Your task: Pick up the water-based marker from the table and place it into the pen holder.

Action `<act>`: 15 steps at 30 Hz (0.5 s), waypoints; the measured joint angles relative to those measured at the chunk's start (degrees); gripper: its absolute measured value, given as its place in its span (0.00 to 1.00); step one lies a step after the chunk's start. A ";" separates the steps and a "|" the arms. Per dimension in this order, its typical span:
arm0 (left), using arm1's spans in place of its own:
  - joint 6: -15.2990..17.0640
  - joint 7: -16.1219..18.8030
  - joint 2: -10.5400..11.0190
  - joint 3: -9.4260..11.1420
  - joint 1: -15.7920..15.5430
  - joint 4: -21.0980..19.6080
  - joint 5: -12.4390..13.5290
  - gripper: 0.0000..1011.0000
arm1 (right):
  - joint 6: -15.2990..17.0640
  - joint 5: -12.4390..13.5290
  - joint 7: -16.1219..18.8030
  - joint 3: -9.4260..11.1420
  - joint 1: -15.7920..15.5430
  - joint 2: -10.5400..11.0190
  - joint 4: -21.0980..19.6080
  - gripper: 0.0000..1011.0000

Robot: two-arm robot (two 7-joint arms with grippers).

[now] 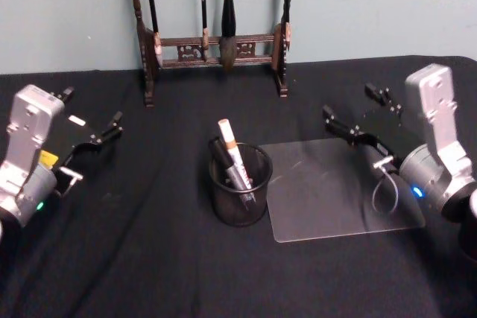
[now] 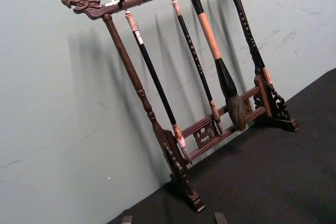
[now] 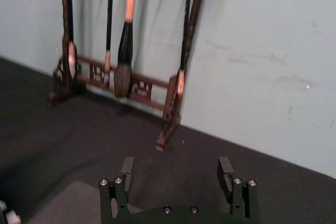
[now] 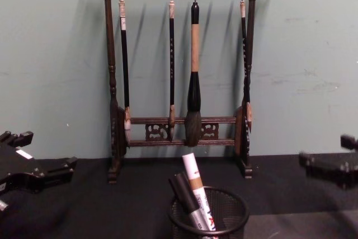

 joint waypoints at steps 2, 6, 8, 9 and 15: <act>0.00 0.00 0.00 0.00 0.00 0.00 0.00 0.99 | -0.39 -1.79 -0.49 -0.53 0.07 -0.07 0.94 0.99; 0.00 0.00 0.00 0.00 0.00 0.00 0.00 0.99 | -0.93 -4.06 -0.85 -1.18 0.22 -0.42 2.30 0.99; 0.00 0.00 0.00 0.00 0.00 0.00 0.00 0.99 | -1.17 -4.94 -0.87 -1.41 0.31 -0.73 2.85 0.99; 0.00 0.00 0.00 0.00 0.00 0.00 0.00 0.99 | -1.23 -5.14 -0.87 -1.45 0.32 -0.82 3.00 0.99; 0.00 0.00 0.00 0.00 0.00 0.00 0.00 0.99 | -1.49 -5.67 -0.86 -1.53 0.40 -1.09 3.40 0.99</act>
